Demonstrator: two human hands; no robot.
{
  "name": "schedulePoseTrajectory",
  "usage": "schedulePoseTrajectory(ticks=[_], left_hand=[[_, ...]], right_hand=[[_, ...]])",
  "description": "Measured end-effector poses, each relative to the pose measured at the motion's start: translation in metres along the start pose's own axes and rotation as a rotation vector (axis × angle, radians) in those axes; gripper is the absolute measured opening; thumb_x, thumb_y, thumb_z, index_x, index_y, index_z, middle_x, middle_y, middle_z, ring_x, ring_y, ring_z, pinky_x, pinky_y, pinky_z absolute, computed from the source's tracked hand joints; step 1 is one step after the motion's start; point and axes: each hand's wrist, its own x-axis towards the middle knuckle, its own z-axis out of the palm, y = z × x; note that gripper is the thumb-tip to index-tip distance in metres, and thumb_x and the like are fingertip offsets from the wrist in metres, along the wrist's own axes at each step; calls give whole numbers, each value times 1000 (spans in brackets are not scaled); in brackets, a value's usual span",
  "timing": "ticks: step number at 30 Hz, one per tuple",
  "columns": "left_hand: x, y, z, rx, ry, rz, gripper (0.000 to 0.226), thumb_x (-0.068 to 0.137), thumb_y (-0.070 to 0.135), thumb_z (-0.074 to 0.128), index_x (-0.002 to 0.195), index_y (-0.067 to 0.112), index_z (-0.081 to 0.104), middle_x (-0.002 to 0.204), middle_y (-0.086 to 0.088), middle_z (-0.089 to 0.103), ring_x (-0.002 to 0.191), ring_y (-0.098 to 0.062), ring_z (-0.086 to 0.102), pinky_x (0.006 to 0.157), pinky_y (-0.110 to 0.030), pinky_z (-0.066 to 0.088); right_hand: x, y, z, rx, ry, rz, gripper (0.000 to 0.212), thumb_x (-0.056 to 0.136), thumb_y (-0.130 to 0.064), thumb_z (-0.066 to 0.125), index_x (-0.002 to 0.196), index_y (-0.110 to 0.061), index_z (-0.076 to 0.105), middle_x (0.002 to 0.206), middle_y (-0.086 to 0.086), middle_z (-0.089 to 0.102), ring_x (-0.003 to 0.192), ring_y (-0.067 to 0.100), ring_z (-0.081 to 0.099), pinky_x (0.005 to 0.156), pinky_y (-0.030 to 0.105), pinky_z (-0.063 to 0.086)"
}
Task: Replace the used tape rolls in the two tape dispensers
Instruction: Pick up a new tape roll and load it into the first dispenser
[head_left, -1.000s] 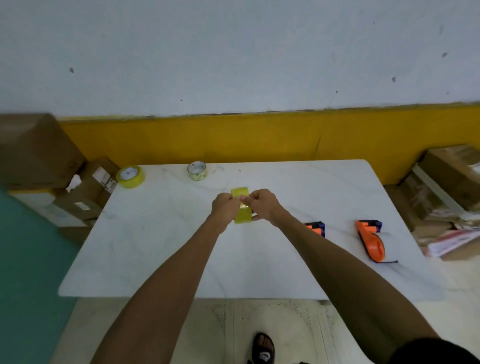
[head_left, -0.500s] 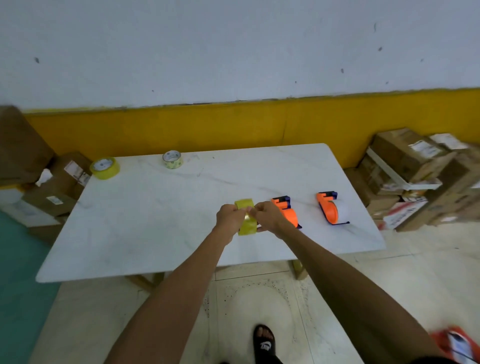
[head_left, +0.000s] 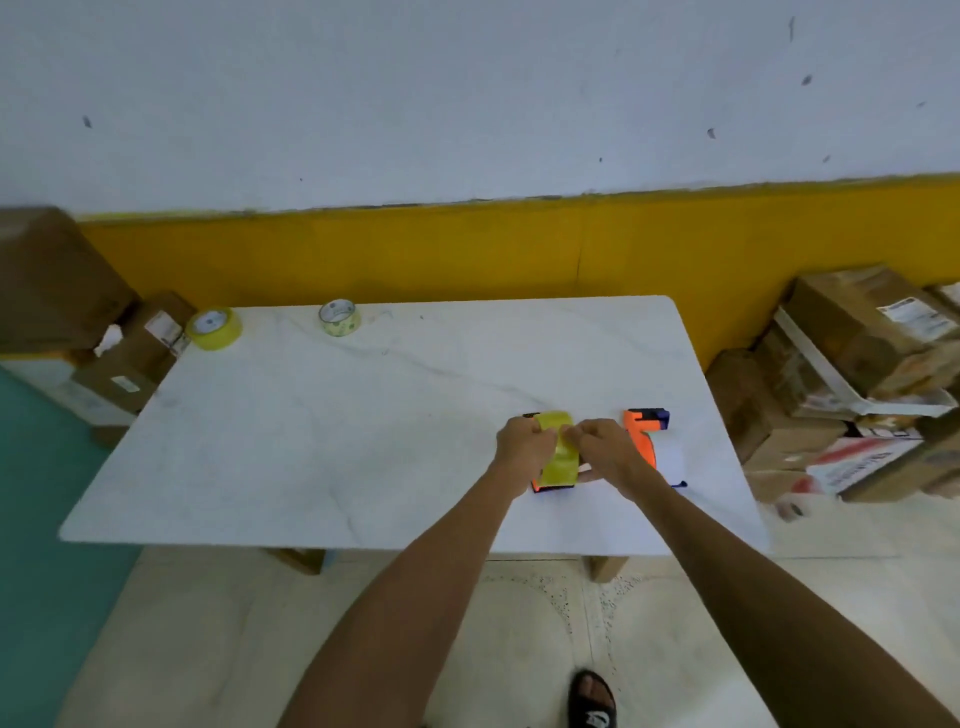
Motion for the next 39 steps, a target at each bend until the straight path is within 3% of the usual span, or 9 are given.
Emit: schedulePoseTrajectory(ticks=[2, 5, 9, 12, 15, 24, 28, 33, 39], left_hand=[[11, 7, 25, -22, 19, -1, 41, 66, 35, 63, 91, 4, 71, 102, -20, 71, 97, -35, 70, 82, -52, 59], [16, 13, 60, 7, 40, 0, 28, 79, 31, 63, 81, 3, 66, 94, -20, 68, 88, -34, 69, 80, -53, 59], [12, 8, 74, 50, 100, 5, 25, 85, 17, 58, 60, 16, 56, 71, -12, 58, 68, -26, 60, 79, -50, 59], [17, 0, 66, 117, 198, -14, 22, 82, 12, 50, 68, 15, 66, 81, -15, 69, 81, -37, 67, 69, -39, 55], [24, -12, 50, 152, 312, -31, 27, 84, 5, 47, 94, 10, 71, 105, -13, 71, 99, -32, 65, 81, -34, 53], [41, -39, 46, 128, 241, -236, 48, 92, 4, 40, 140, 7, 44, 140, -15, 49, 117, -29, 54, 81, -25, 40], [47, -40, 49, 49, 201, -278, 51, 87, 2, 42, 137, 11, 47, 129, -15, 55, 91, -23, 55, 68, -27, 42], [48, -29, 40, -11, 229, -238, 42, 85, 4, 43, 124, 10, 57, 118, -12, 62, 86, -22, 57, 57, -23, 43], [62, -19, 26, -76, 238, -216, 35, 81, 8, 43, 107, 9, 67, 104, -14, 68, 87, -27, 65, 82, -45, 60]], right_hand=[[10, 4, -26, 9, -31, -18, 28, 92, -25, 54, 79, -1, 61, 82, 17, 59, 81, 32, 66, 76, 56, 59], [24, 13, -62, -106, -97, -62, 30, 92, -32, 53, 74, -8, 54, 73, 13, 47, 72, 23, 56, 72, 54, 60], [34, 26, -77, -195, -134, -75, 38, 98, -27, 49, 66, -9, 43, 65, 8, 37, 61, 18, 50, 54, 28, 58], [47, 41, -82, -148, -161, -34, 34, 98, -28, 50, 72, -5, 48, 73, 13, 43, 72, 23, 57, 64, 36, 61], [50, 49, -77, -108, -156, 6, 36, 97, -27, 52, 67, -8, 46, 71, 12, 45, 73, 23, 56, 74, 47, 61], [65, 63, -59, -98, -157, -4, 37, 95, -26, 55, 61, -12, 48, 61, 4, 45, 68, 19, 56, 74, 48, 61], [69, 62, -56, -120, -152, -36, 39, 95, -25, 55, 59, -12, 46, 61, 4, 43, 67, 20, 55, 73, 48, 61], [71, 53, -56, -124, -140, -27, 36, 95, -25, 55, 63, -10, 50, 64, 8, 47, 70, 22, 57, 74, 47, 61], [69, 33, -49, -176, -135, -57, 35, 95, -27, 54, 64, -11, 50, 65, 5, 47, 69, 19, 56, 70, 41, 61]])
